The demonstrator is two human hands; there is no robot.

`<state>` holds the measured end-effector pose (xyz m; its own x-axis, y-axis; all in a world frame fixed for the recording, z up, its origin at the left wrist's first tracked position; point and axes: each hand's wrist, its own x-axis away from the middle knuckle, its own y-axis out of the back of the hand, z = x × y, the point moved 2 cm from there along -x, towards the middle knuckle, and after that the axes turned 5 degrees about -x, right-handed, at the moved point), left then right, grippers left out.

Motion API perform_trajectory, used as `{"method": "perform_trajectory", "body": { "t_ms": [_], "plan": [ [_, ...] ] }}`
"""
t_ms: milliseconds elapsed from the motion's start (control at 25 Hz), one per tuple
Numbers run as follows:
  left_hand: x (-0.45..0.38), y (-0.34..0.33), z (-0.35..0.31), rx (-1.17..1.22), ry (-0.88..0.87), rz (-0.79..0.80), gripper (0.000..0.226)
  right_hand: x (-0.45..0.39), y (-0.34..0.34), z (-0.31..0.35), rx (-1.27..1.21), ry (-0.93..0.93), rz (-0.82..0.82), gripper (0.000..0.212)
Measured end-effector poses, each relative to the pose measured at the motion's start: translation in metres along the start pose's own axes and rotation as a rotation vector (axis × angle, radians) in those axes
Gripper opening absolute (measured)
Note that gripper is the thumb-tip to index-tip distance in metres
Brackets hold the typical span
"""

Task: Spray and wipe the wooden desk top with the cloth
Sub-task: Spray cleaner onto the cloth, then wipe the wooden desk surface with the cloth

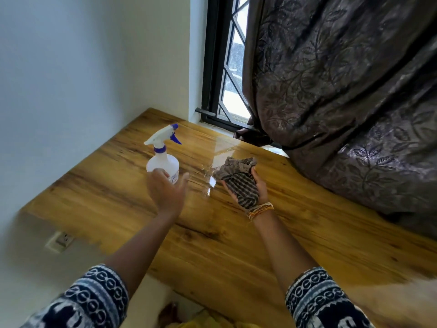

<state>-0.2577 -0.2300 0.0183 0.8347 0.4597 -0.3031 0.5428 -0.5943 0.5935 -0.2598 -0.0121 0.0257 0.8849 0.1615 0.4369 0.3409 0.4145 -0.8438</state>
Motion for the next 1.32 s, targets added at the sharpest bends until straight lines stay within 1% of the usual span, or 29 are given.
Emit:
{"method": "perform_trajectory", "body": {
  "t_ms": [80, 160, 280, 440, 560, 680, 720, 760, 800, 880, 920, 960, 1000, 1080, 1120, 1160, 1200, 1240, 1320],
  "plan": [
    [0.013, -0.013, -0.009, 0.013, -0.087, 0.14, 0.036, 0.002, 0.002, 0.007, -0.014, -0.028, 0.005, 0.061],
    [0.018, -0.03, -0.018, -0.001, -0.2, 0.275, 0.027, -0.003, 0.002, 0.012, -0.015, -0.045, 0.013, 0.061],
    [0.006, -0.057, -0.031, -0.054, -0.31, 0.409, 0.028, -0.023, -0.001, 0.02, 0.048, -0.04, 0.01, 0.059],
    [-0.031, -0.095, -0.048, -0.1, -0.329, 0.489, 0.031, -0.072, -0.015, 0.041, 0.07, 0.003, -0.026, 0.053],
    [-0.063, -0.129, -0.049, -0.122, -0.281, 0.501, 0.037, -0.117, -0.022, 0.057, 0.111, 0.034, -0.078, 0.052],
    [-0.093, -0.167, -0.039, -0.232, -0.215, 0.522, 0.044, -0.17, -0.032, 0.074, 0.198, 0.135, -0.127, 0.053],
    [-0.099, -0.176, -0.033, -0.303, -0.219, 0.514, 0.047, -0.186, -0.034, 0.079, 0.295, 0.194, -0.149, 0.054],
    [-0.102, -0.182, -0.028, -0.379, -0.245, 0.491, 0.048, -0.199, -0.038, 0.083, 0.482, 0.271, -0.158, 0.055],
    [-0.104, -0.188, -0.025, -0.445, -0.282, 0.47, 0.049, -0.21, -0.043, 0.086, 0.765, 0.391, -0.198, 0.048],
    [-0.105, -0.195, -0.023, -0.514, -0.336, 0.449, 0.051, -0.23, -0.055, 0.083, 1.367, 0.618, -0.211, 0.032],
    [-0.105, -0.196, -0.023, -0.529, -0.346, 0.45, 0.052, -0.243, -0.058, 0.078, 1.62, 0.671, -0.227, 0.03],
    [-0.105, -0.197, -0.023, -0.543, -0.351, 0.441, 0.053, -0.257, -0.062, 0.072, 1.832, 0.675, -0.26, 0.033],
    [-0.106, -0.199, -0.021, -0.559, -0.353, 0.431, 0.054, -0.275, -0.067, 0.067, 1.996, 0.625, -0.295, 0.038],
    [-0.107, -0.2, -0.02, -0.578, -0.358, 0.418, 0.055, -0.309, -0.086, 0.063, 2.145, 0.382, -0.305, 0.048],
    [-0.106, -0.201, -0.019, -0.585, -0.364, 0.418, 0.054, -0.325, -0.098, 0.06, 2.157, 0.251, -0.262, 0.052],
    [-0.106, -0.202, -0.019, -0.59, -0.367, 0.418, 0.054, -0.338, -0.112, 0.056, 2.169, 0.169, -0.208, 0.056],
    [-0.107, -0.203, -0.018, -0.593, -0.364, 0.425, 0.054, -0.348, -0.124, 0.049, 2.196, 0.14, -0.155, 0.059],
    [-0.108, -0.204, -0.018, -0.596, -0.359, 0.433, 0.056, -0.355, -0.131, 0.043, 2.227, 0.151, -0.107, 0.059],
    [-0.108, -0.202, -0.017, -0.61, -0.351, 0.434, 0.056, -0.362, -0.129, 0.035, 2.243, 0.19, -0.039, 0.054]
  ]
}}
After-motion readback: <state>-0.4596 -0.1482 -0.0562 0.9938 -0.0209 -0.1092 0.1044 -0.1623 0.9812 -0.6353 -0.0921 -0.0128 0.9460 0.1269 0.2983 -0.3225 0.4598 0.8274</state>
